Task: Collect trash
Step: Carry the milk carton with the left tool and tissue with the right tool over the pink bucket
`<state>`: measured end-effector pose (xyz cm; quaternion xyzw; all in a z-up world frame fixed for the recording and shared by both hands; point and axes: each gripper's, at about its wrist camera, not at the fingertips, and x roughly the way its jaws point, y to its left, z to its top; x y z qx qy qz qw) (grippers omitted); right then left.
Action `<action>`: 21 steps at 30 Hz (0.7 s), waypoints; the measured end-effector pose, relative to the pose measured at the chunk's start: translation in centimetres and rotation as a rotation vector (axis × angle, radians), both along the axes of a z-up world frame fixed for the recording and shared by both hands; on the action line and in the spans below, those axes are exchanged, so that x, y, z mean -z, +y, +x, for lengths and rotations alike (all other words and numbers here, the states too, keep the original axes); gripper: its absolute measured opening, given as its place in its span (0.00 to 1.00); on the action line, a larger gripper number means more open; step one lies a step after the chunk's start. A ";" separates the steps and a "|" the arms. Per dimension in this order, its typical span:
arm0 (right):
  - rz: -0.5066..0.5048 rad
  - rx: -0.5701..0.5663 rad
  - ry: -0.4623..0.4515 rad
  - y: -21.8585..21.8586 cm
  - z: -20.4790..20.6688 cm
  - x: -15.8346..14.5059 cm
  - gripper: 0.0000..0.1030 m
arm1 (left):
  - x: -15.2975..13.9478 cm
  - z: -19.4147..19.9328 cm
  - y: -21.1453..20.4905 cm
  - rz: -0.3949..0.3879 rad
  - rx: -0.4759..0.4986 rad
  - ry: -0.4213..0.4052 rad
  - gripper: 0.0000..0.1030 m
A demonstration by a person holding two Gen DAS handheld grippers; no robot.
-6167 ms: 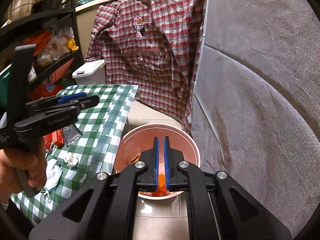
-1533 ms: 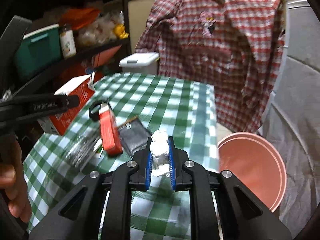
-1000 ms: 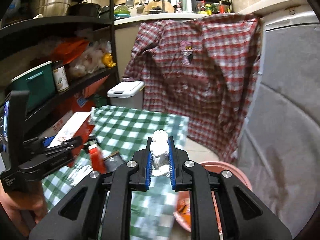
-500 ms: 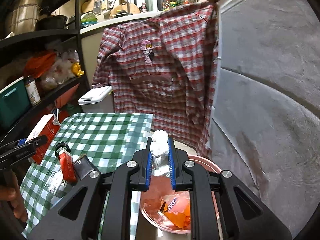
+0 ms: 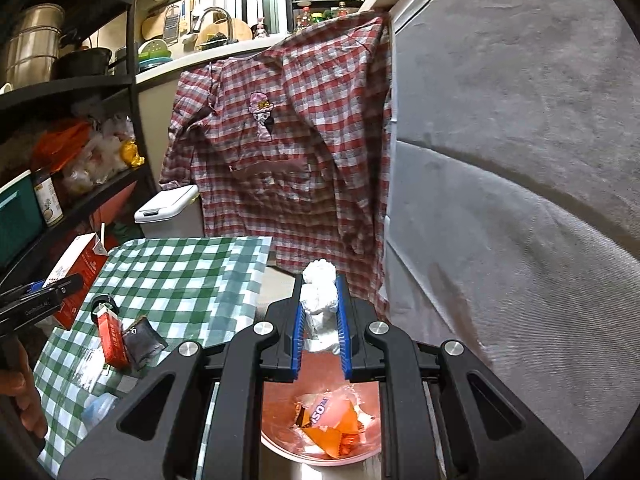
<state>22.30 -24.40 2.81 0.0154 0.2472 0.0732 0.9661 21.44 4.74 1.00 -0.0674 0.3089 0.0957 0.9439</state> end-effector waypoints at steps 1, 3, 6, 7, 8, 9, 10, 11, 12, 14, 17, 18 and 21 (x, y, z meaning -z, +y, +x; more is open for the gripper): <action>-0.001 0.001 -0.001 -0.2 0.0 0.0 0.14 | 0.1 0.1 0.0 -0.002 0.001 0.001 0.47; -0.001 0.004 -0.005 -0.6 -0.1 -0.1 0.14 | 0.3 0.2 -0.1 -0.003 0.002 0.001 0.47; 0.007 0.011 -0.009 -1.1 -0.3 -0.3 0.14 | 0.5 0.5 -0.2 -0.003 0.004 0.004 0.47; 0.009 0.012 -0.011 -1.3 -0.3 -0.4 0.14 | 0.6 0.6 -0.2 -0.005 0.003 0.006 0.47; 0.011 0.015 -0.014 -1.4 -0.4 -0.5 0.14 | 0.7 0.8 -0.2 -0.007 0.002 0.007 0.47; 0.012 0.016 -0.016 -1.6 -0.5 -0.5 0.14 | 0.8 0.9 -0.2 -0.010 0.002 0.009 0.47; 0.012 0.018 -0.017 -1.6 -0.6 -0.6 0.14 | 0.8 1.0 -0.2 -0.013 0.002 0.009 0.47; 0.013 0.020 -0.018 -1.7 -0.6 -0.6 0.14 | 0.9 1.1 -0.2 -0.015 0.002 0.010 0.47; 0.013 0.022 -0.018 -1.8 -0.6 -0.7 0.14 | 0.9 1.1 -0.2 -0.014 0.003 0.009 0.47; 0.014 0.025 -0.015 -1.9 -0.5 -0.6 0.14 | 0.9 1.2 -0.3 -0.014 0.005 0.008 0.47; 0.022 0.027 -0.012 -2.2 -0.4 -0.5 0.14 | 1.0 1.4 -0.8 -0.007 0.011 0.004 0.47; 0.023 0.027 -0.012 -2.2 -0.4 -0.5 0.14 | 1.1 1.5 -1.0 -0.005 0.013 0.003 0.47; 0.031 0.027 -0.010 -2.3 -0.3 -0.5 0.14 | 1.2 1.7 -1.4 -0.002 0.022 0.002 0.47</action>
